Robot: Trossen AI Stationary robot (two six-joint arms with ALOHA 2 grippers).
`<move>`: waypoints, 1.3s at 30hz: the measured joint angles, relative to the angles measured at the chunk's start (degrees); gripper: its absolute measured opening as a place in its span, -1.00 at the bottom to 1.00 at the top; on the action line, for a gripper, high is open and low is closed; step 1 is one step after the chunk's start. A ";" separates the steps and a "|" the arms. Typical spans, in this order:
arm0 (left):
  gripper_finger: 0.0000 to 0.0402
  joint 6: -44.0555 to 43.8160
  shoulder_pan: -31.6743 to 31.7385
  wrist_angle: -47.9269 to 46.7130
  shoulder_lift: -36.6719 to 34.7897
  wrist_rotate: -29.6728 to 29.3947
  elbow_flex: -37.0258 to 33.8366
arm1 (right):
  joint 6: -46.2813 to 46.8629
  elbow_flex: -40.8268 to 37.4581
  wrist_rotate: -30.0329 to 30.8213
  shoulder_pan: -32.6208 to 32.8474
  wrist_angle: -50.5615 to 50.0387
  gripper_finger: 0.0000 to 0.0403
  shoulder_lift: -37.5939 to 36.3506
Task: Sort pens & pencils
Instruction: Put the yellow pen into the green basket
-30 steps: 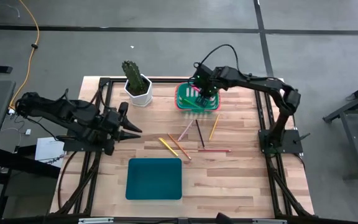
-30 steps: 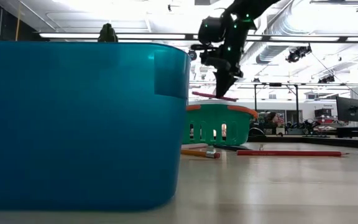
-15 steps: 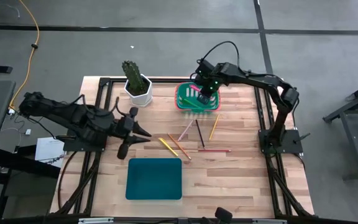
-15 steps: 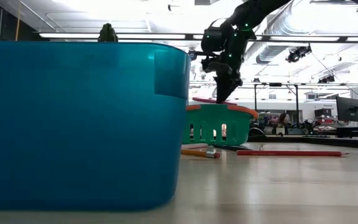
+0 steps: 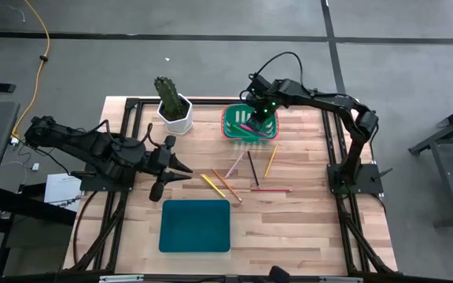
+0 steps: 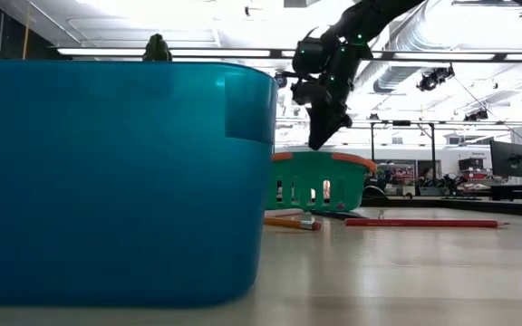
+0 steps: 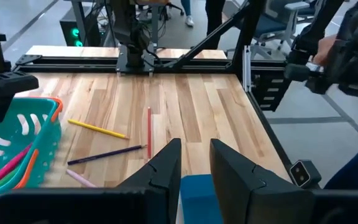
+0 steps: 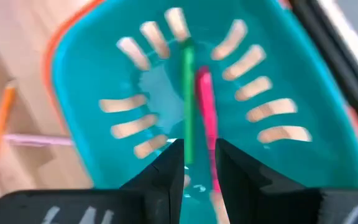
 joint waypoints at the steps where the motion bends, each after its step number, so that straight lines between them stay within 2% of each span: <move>1: -0.64 0.05 0.00 -0.05 -0.19 -0.02 0.00 | 0.21 0.00 -0.98 0.46 0.00 -0.59 0.00; 12: -0.64 1.25 0.00 -1.42 -2.35 -0.27 0.02 | 5.65 0.04 -5.14 9.49 5.75 -0.59 -3.51; 18: -0.64 1.42 0.00 -7.48 -2.91 -1.10 0.00 | 11.24 0.13 -9.81 14.69 11.78 -0.59 -5.70; 22: -0.64 1.94 0.00 -13.76 -2.78 -1.15 0.00 | 14.10 0.13 -10.27 17.99 12.41 -0.59 -5.77; 25: -0.64 4.89 0.02 -17.60 -2.72 -1.32 0.00 | 15.83 0.13 -9.54 19.95 12.66 -0.59 -5.77; 30: -0.64 14.58 1.33 -19.50 -2.73 -2.27 0.00 | 19.39 0.13 -7.60 22.47 12.77 -0.59 -5.77; 33: -0.64 18.99 5.18 -19.71 -1.99 1.55 0.00 | 20.54 0.13 -5.84 23.86 12.72 -0.59 -5.77; 39: -0.64 27.80 16.06 -20.77 2.76 15.08 0.00 | 21.45 0.13 -2.50 26.24 11.64 -0.59 -5.82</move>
